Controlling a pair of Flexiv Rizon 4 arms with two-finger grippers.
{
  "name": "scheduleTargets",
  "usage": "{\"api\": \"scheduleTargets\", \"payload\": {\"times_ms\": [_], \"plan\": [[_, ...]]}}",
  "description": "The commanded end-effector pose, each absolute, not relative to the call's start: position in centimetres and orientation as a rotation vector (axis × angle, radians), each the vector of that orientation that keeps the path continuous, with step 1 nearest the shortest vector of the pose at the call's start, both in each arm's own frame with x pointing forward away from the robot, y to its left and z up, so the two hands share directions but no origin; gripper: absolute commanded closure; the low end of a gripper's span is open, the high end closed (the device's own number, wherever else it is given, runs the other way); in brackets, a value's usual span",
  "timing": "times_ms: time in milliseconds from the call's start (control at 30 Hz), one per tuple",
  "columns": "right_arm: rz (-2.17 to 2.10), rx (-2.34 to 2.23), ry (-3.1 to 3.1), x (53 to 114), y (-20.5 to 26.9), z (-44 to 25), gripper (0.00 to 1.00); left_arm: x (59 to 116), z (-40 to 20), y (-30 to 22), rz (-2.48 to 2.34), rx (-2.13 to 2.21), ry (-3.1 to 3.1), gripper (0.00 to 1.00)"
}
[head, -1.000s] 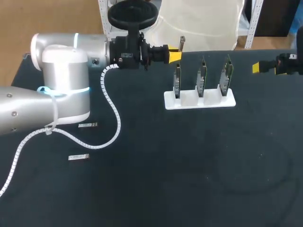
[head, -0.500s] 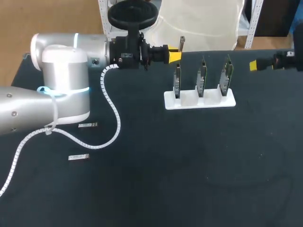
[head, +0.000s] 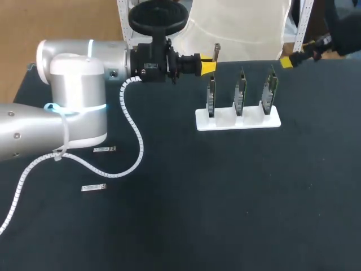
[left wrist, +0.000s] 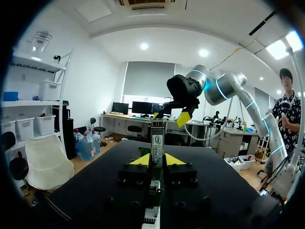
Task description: Pick up the optical module with the left hand, and insert it into the network port with the right hand.
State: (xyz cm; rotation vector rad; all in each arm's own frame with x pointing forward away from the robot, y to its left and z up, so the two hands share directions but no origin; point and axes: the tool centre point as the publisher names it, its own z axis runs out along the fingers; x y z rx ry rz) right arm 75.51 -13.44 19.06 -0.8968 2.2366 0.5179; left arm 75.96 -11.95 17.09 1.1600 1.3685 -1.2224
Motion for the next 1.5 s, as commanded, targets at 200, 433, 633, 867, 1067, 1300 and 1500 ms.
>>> {"api": "scheduleTargets", "payload": {"times_ms": [200,433,633,867,1067,1300,1500], "plan": [[1.041,-1.59,2.005,79.6,-9.8,19.8,0.0,76.0,17.0,-12.0,-1.222,1.158,1.365,1.0],[1.095,-1.806,1.899,79.7,-7.4,19.8,0.0,76.0,17.0,-12.0,-1.222,1.158,1.365,1.0],[1.107,-1.868,1.857,78.4,-5.0,19.1,0.0,76.0,17.0,-12.0,-1.222,1.158,1.365,1.0],[1.121,-1.867,1.814,78.1,-3.8,19.0,0.0,76.0,17.0,-12.0,-1.222,1.158,1.365,1.0],[1.124,-1.855,1.791,78.0,-2.9,19.3,0.0,76.0,17.0,-12.0,-1.222,1.158,1.365,1.0],[1.089,-1.795,1.784,77.2,-1.9,19.6,0.0,76.0,17.0,-12.0,-1.222,1.158,1.365,1.0],[1.041,-1.751,1.77,75.6,-1.4,20.0,0.0,76.0,17.0,-12.0,-1.222,1.158,1.365,1.0]]}}
